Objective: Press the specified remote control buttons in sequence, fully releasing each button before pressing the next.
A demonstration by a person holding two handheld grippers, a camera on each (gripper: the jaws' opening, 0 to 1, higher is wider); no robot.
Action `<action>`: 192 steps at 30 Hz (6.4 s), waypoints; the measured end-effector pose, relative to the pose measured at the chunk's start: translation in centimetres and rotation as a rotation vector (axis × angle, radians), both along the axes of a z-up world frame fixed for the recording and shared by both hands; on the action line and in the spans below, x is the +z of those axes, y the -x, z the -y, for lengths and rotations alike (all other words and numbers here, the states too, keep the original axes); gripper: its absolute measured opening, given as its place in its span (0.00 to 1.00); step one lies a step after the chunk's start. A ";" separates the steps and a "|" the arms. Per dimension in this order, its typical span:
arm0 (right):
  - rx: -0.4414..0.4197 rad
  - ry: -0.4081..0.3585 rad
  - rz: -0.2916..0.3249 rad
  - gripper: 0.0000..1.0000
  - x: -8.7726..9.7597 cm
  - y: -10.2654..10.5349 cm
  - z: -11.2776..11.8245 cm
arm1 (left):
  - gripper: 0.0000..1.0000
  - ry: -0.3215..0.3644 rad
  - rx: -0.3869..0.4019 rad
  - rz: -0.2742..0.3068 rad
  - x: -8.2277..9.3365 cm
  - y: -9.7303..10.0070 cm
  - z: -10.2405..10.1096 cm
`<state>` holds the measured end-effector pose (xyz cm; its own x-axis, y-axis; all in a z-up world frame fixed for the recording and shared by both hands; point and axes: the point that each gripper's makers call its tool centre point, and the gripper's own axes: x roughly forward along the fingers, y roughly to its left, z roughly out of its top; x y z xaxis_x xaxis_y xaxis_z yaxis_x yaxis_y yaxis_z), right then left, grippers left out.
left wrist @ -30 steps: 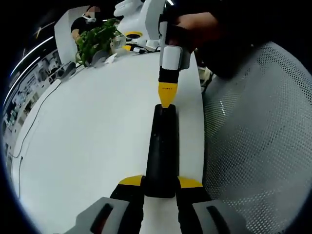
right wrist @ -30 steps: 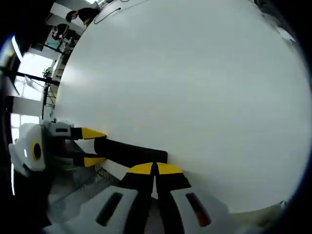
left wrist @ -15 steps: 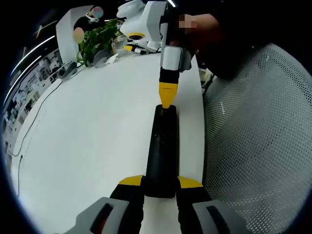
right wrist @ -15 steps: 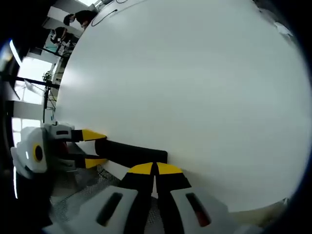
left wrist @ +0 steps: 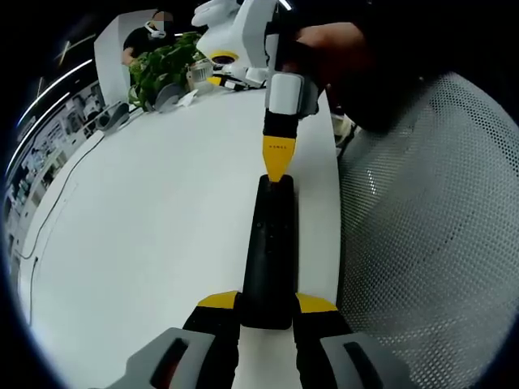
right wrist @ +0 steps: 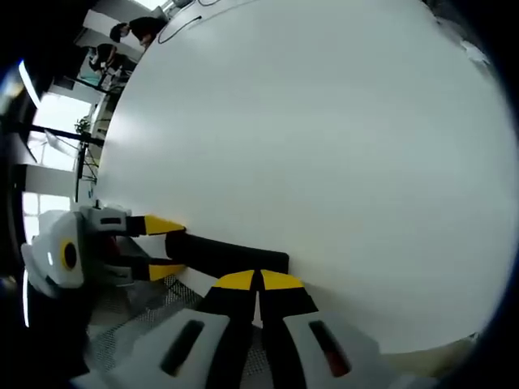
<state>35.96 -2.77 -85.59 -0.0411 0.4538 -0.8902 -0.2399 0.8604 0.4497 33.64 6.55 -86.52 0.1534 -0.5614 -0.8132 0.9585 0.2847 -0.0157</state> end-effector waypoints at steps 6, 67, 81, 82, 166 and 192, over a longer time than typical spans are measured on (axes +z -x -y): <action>0.019 0.015 -0.003 0.00 -0.3 0.1 0.0 | 0.25 -0.002 -0.001 0.000 0.0 0.0 0.0; 0.122 0.062 0.032 0.00 -0.4 0.7 -1.4 | 0.25 -0.008 -0.006 -0.001 0.0 0.0 0.0; 0.131 0.073 0.040 0.00 -0.4 0.6 -1.4 | 0.25 -0.009 -0.007 -0.001 0.0 0.0 0.0; 0.133 0.071 0.040 0.00 -0.4 0.7 -1.4 | 0.25 -0.010 -0.007 0.000 0.0 0.0 0.0; 0.165 0.001 0.024 0.00 -0.2 1.2 -3.2 | 0.26 -0.015 -0.004 0.000 0.0 0.1 0.1; 0.177 0.002 0.036 0.00 -0.5 1.2 -3.2 | 0.25 -0.018 -0.010 0.000 -0.1 0.0 0.2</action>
<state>34.74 0.39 -86.06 -0.0879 0.4406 -0.8934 -0.4037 0.8042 0.4363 33.60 6.30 -86.57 0.1481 -0.5485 -0.8229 0.9614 0.2751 -0.0103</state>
